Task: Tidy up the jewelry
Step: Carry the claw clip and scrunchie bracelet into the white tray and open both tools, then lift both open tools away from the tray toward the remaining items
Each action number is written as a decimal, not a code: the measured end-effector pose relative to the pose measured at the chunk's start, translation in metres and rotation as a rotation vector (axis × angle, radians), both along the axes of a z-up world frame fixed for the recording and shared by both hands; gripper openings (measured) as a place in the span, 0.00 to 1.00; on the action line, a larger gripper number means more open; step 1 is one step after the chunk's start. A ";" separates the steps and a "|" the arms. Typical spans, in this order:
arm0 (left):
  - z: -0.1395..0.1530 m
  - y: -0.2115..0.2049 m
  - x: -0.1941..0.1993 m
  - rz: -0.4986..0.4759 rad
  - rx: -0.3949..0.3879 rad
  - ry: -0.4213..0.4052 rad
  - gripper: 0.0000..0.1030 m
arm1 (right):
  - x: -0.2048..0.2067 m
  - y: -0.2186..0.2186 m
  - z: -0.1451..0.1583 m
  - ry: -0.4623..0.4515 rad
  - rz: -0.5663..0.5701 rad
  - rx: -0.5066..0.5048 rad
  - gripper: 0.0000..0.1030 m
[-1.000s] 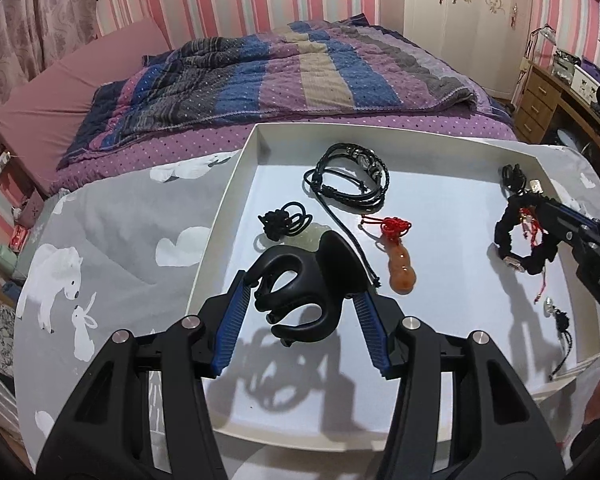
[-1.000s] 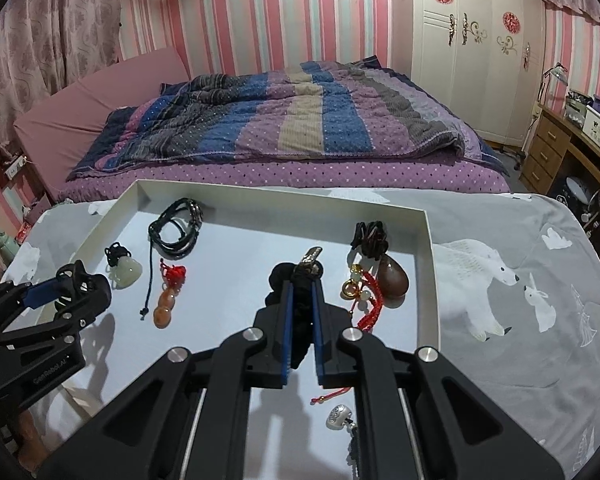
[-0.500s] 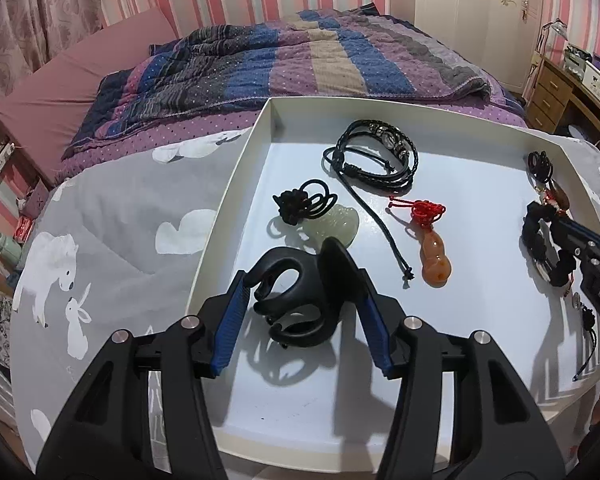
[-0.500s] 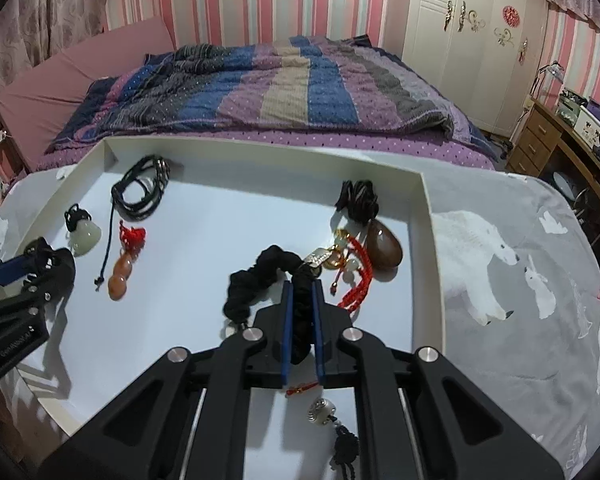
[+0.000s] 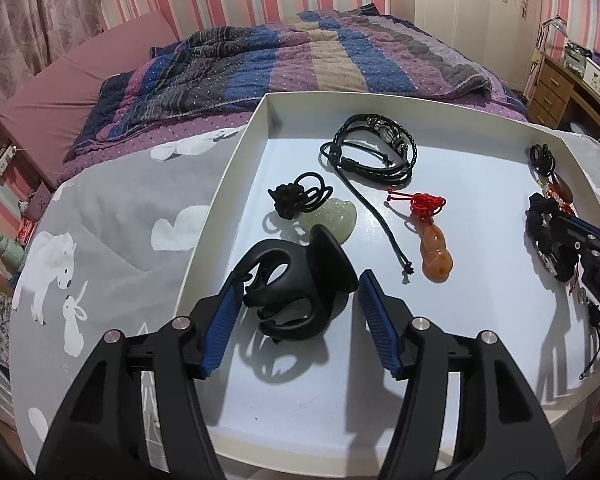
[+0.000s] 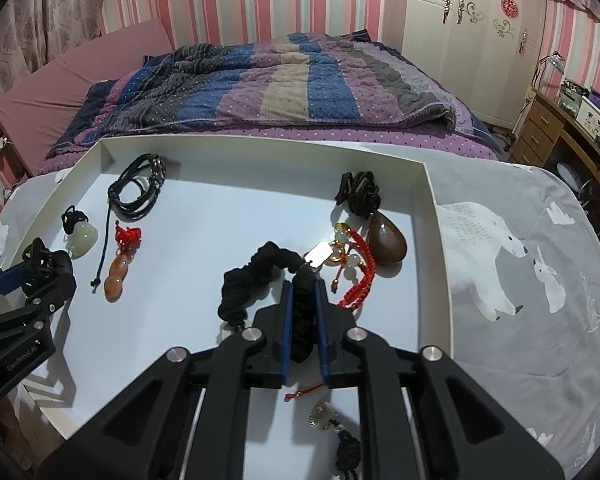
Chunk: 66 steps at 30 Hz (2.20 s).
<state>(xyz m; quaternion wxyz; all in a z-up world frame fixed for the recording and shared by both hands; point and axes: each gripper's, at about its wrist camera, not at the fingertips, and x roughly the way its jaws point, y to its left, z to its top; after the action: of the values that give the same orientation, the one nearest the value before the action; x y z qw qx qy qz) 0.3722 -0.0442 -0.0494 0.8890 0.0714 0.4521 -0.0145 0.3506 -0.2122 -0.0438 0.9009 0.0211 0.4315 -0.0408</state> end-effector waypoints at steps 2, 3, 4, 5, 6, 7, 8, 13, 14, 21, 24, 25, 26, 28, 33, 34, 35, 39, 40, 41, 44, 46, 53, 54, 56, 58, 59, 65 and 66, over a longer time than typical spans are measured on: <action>0.000 0.000 -0.001 -0.001 0.002 -0.002 0.58 | 0.000 0.001 -0.002 0.006 0.003 -0.001 0.12; 0.000 0.000 -0.003 -0.001 0.002 -0.003 0.59 | 0.000 0.001 -0.002 0.006 0.004 -0.001 0.12; 0.000 0.000 -0.004 -0.001 0.002 -0.004 0.59 | 0.000 0.001 -0.001 0.006 0.004 0.000 0.12; 0.001 0.000 -0.004 -0.002 0.000 -0.005 0.60 | 0.000 0.001 -0.001 0.007 0.004 0.001 0.12; 0.001 -0.001 -0.004 -0.003 -0.001 -0.007 0.62 | 0.000 0.001 -0.001 0.007 0.003 0.003 0.12; 0.002 -0.001 -0.004 -0.003 0.001 -0.011 0.66 | 0.000 0.002 -0.001 0.007 0.004 0.004 0.12; 0.004 -0.002 -0.005 0.001 0.010 -0.023 0.67 | 0.001 0.002 0.000 0.006 0.006 0.003 0.12; 0.012 -0.002 -0.012 -0.001 0.000 -0.051 0.75 | -0.004 0.006 0.008 -0.020 0.006 -0.003 0.37; 0.013 -0.003 -0.013 -0.004 -0.001 -0.056 0.75 | -0.005 0.006 0.009 -0.023 0.006 -0.004 0.38; 0.023 -0.001 -0.020 -0.007 -0.020 -0.099 0.90 | -0.008 0.001 0.018 -0.057 -0.018 -0.011 0.53; 0.025 0.000 -0.021 -0.006 -0.027 -0.109 0.93 | -0.009 -0.001 0.021 -0.072 -0.032 -0.016 0.64; 0.025 0.001 -0.021 -0.005 -0.026 -0.111 0.95 | -0.009 -0.001 0.021 -0.077 -0.039 -0.024 0.66; 0.026 0.001 -0.021 -0.005 -0.026 -0.114 0.96 | -0.009 -0.002 0.022 -0.077 -0.042 -0.027 0.66; 0.026 0.003 -0.022 -0.003 -0.029 -0.117 0.97 | -0.009 -0.004 0.022 -0.080 -0.053 -0.031 0.75; 0.026 0.005 -0.022 -0.002 -0.041 -0.112 0.97 | -0.012 -0.011 0.028 -0.121 -0.099 -0.036 0.88; 0.025 0.005 -0.022 -0.002 -0.041 -0.111 0.97 | -0.013 -0.012 0.029 -0.125 -0.106 -0.035 0.89; 0.025 0.005 -0.022 -0.002 -0.043 -0.110 0.97 | -0.012 -0.013 0.029 -0.127 -0.111 -0.036 0.90; 0.025 0.006 -0.022 0.005 -0.040 -0.118 0.97 | -0.011 -0.013 0.027 -0.126 -0.122 -0.056 0.95; 0.025 0.005 -0.022 0.008 -0.037 -0.120 0.97 | -0.011 -0.012 0.027 -0.126 -0.121 -0.063 0.96; 0.024 0.006 -0.022 0.008 -0.037 -0.119 0.97 | -0.010 -0.011 0.027 -0.128 -0.120 -0.075 0.96; 0.023 0.006 -0.022 0.008 -0.043 -0.118 0.97 | -0.010 -0.008 0.026 -0.138 -0.114 -0.100 0.96; 0.023 0.006 -0.022 0.005 -0.040 -0.121 0.97 | -0.010 -0.008 0.025 -0.138 -0.112 -0.107 0.96; 0.026 0.003 -0.029 -0.001 -0.015 -0.136 0.97 | -0.013 -0.011 0.030 -0.156 -0.104 -0.082 0.96; 0.028 0.003 -0.030 0.005 -0.009 -0.136 0.97 | -0.013 -0.012 0.032 -0.158 -0.106 -0.074 0.96; 0.034 0.006 -0.032 0.014 -0.022 -0.133 0.97 | -0.014 -0.012 0.035 -0.157 -0.114 -0.067 0.96; 0.039 0.010 -0.036 0.016 -0.040 -0.121 0.97 | -0.015 -0.014 0.039 -0.150 -0.122 -0.055 0.96; 0.042 0.012 -0.039 0.015 -0.042 -0.116 0.97 | -0.017 -0.015 0.041 -0.147 -0.119 -0.046 0.96; 0.058 0.029 -0.072 0.038 -0.041 -0.111 0.97 | -0.040 -0.009 0.052 -0.113 -0.087 -0.098 0.96; 0.060 0.033 -0.077 0.043 -0.055 -0.107 0.97 | -0.045 -0.009 0.055 -0.114 -0.087 -0.103 0.96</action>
<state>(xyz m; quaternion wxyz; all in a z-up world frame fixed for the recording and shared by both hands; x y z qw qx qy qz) 0.2948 -0.0114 0.0107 0.9137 0.0380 0.4047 -0.0042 0.3058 -0.2208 0.0108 0.9214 -0.0041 0.3754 -0.1006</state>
